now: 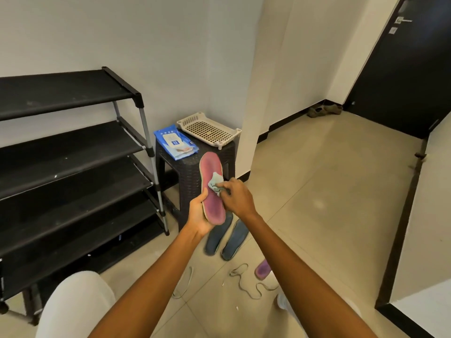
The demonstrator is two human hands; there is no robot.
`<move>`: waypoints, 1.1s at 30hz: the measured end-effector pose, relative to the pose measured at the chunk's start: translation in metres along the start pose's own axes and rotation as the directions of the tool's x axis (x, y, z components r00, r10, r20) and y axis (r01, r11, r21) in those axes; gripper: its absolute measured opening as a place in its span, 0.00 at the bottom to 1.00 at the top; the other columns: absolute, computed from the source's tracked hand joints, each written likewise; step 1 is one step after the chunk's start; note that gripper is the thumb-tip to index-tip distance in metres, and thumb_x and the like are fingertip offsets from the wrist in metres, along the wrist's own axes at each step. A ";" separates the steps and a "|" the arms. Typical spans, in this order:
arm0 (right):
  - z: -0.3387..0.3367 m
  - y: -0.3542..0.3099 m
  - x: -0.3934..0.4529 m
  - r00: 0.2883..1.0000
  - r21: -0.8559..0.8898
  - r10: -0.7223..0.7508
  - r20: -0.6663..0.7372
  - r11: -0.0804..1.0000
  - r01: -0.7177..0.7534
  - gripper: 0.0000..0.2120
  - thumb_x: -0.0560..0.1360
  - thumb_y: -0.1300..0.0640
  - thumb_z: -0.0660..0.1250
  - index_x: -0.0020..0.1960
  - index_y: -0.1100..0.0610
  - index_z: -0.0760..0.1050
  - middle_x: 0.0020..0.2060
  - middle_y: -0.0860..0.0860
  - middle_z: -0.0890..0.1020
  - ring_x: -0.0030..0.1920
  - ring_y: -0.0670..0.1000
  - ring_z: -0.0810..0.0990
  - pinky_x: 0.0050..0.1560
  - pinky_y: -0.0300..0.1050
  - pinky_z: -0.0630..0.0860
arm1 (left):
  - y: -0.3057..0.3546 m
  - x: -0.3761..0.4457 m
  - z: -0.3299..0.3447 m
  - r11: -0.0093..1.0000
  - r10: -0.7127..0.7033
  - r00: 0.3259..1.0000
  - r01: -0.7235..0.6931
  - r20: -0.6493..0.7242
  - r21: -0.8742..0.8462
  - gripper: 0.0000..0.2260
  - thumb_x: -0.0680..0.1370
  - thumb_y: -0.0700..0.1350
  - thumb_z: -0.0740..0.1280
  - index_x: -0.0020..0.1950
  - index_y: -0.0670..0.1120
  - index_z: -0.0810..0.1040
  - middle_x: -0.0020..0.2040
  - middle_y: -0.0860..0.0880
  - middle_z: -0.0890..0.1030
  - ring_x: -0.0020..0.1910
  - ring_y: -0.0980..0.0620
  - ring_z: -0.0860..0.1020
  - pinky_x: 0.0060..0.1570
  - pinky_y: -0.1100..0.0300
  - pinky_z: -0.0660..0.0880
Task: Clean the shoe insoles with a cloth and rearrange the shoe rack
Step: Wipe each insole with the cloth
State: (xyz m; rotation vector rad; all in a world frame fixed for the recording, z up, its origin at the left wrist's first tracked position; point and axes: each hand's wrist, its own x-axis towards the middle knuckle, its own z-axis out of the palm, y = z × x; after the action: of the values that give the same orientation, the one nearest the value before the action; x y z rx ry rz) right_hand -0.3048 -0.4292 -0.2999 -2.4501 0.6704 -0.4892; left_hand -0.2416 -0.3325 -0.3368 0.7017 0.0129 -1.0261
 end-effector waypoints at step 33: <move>0.232 0.424 -0.025 0.505 0.684 0.863 0.036 0.347 -0.641 0.09 0.77 0.66 0.61 0.54 0.65 0.78 0.47 0.52 0.79 0.48 0.49 0.76 0.43 0.28 0.72 | -0.307 0.321 -0.151 0.494 -0.201 0.907 0.420 -0.370 0.762 0.15 0.79 0.33 0.57 0.64 0.39 0.73 0.57 0.41 0.78 0.50 0.47 0.75 0.45 0.59 0.75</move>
State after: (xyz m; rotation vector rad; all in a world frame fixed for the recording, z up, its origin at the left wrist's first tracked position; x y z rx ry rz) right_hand -0.3670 -0.6279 -0.7366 -1.1647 1.4446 -0.5966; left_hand -0.2635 -0.5990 -0.7218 1.7724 -0.1628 -1.2916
